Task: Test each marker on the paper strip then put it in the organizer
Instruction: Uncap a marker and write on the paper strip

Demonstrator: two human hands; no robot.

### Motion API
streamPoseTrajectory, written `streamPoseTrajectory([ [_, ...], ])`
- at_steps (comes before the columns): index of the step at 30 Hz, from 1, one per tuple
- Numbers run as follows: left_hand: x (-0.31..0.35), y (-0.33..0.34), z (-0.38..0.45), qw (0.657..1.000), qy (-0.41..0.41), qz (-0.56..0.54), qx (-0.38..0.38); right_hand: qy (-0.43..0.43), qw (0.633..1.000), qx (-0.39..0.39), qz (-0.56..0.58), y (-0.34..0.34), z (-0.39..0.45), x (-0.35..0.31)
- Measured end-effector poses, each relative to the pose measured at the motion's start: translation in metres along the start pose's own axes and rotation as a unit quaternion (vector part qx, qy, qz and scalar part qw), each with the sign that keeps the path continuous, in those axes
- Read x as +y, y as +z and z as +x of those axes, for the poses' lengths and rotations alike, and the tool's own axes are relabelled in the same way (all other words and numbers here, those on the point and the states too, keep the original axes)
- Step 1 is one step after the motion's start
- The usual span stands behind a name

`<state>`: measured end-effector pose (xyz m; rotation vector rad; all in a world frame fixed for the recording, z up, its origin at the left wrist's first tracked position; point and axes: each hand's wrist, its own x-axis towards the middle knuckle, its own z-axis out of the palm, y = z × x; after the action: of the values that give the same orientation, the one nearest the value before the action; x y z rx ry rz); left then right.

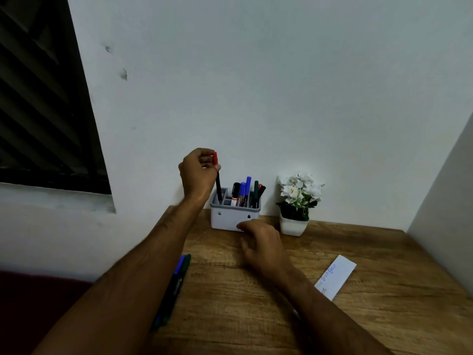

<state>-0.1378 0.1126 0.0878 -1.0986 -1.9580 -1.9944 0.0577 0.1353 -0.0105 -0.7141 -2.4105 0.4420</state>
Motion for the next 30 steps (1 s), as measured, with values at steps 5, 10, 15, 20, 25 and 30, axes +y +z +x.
streamPoseTrajectory([
  [5, -0.012, 0.010, 0.006, 1.000, -0.006, 0.008, 0.011, 0.000, 1.000, -0.011, 0.000, 0.005, 0.005, 0.005],
  [10, -0.020, 0.012, 0.010, 1.000, -0.025, 0.018, 0.000, 0.001, 1.000, -0.014, 0.001, 0.010, 0.009, 0.008],
  [15, -0.044, 0.018, -0.010, 0.994, -0.077, 0.056, -0.052, -0.008, 1.000, -0.024, 0.007, 0.013, 0.008, 0.006],
  [20, -0.057, 0.016, -0.020, 0.991, -0.105, 0.069, -0.055, -0.014, 1.000, -0.021, 0.002, 0.011, 0.006, 0.008],
  [25, -0.055, 0.011, -0.025, 0.991, -0.107, 0.063, -0.049, -0.008, 1.000, -0.011, 0.007, 0.005, 0.002, 0.007],
  [30, -0.049, -0.003, -0.036, 0.992, -0.097, 0.076, -0.030, -0.010, 1.000, -0.005, 0.010, 0.005, -0.006, 0.001],
])
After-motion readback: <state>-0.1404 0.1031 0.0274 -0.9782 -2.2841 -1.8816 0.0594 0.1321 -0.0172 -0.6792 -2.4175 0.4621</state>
